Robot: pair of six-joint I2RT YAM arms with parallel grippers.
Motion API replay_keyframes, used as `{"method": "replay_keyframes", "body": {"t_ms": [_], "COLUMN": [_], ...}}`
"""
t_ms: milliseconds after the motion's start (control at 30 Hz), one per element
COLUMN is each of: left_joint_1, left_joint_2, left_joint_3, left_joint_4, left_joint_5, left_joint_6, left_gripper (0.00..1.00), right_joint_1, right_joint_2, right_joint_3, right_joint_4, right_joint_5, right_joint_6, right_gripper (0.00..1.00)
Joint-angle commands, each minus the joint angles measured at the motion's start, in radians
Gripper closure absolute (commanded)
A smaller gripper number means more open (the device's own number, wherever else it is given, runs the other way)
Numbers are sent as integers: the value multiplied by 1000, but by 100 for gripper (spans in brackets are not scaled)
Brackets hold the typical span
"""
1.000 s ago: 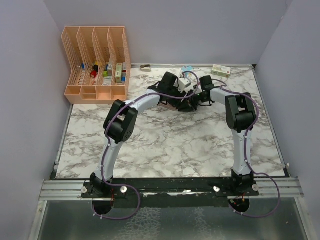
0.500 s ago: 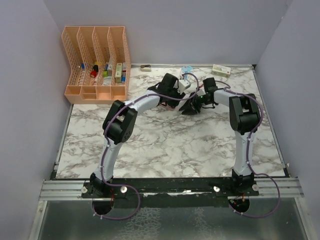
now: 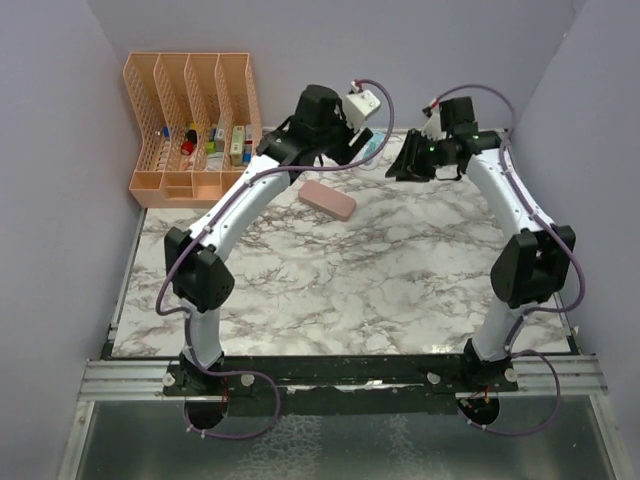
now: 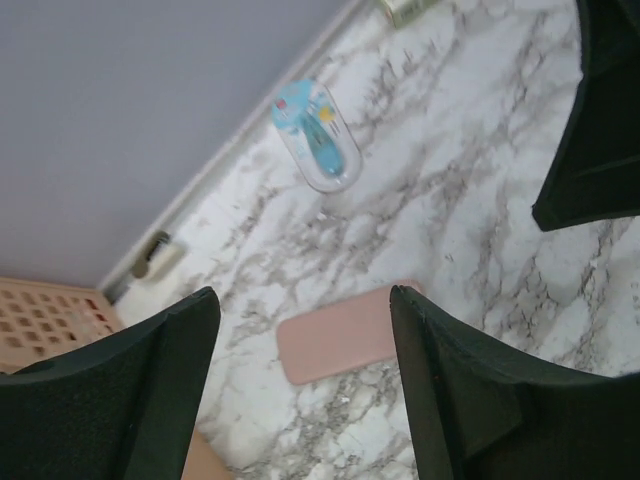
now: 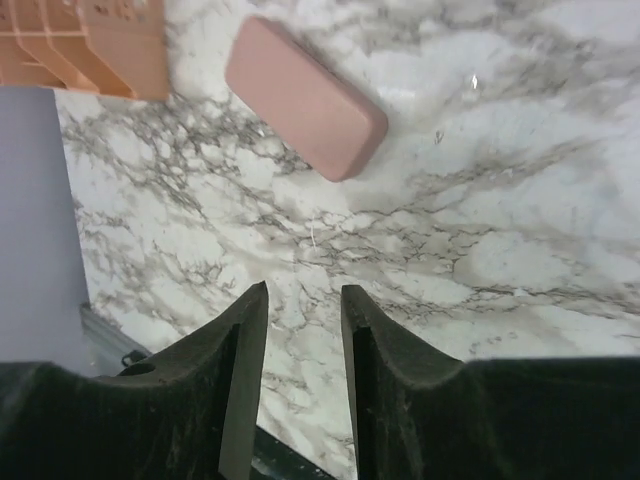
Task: Organize the sunglasses
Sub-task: Reset both arms
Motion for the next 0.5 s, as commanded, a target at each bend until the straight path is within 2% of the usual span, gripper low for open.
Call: {"method": "replay_keyframes", "body": {"t_ms": [0,100,167,233,367,467], "left_joint_1": [9,17,29,43,75,90], "left_joint_2": [-136,-209,-249,-317,-392,-418], "left_joint_3": [53,34,-8,-72,-180,-206], "left_joint_4": [-37,-27,-13,9,35,24], "left_joint_5": [-129,-190,-228,-268,-312,-327], "left_joint_6": [61,62,68,76,65,28], "left_gripper": [25,24,23,23,23,22], "right_joint_1": [-4,-4,-4,-3,-3,-4], "right_joint_2": [-131,-180,-210,-239,-335,-358], "right_joint_3": [169,259,292,307,246,264], "right_joint_4": [-181,-234,-254,-264,-193,-199], "right_joint_5": [217,289,326,358,397,424], "right_joint_6": [-117,-150,-165,-171,-178,-166], "right_gripper": [62,57,47,44,46,46]}}
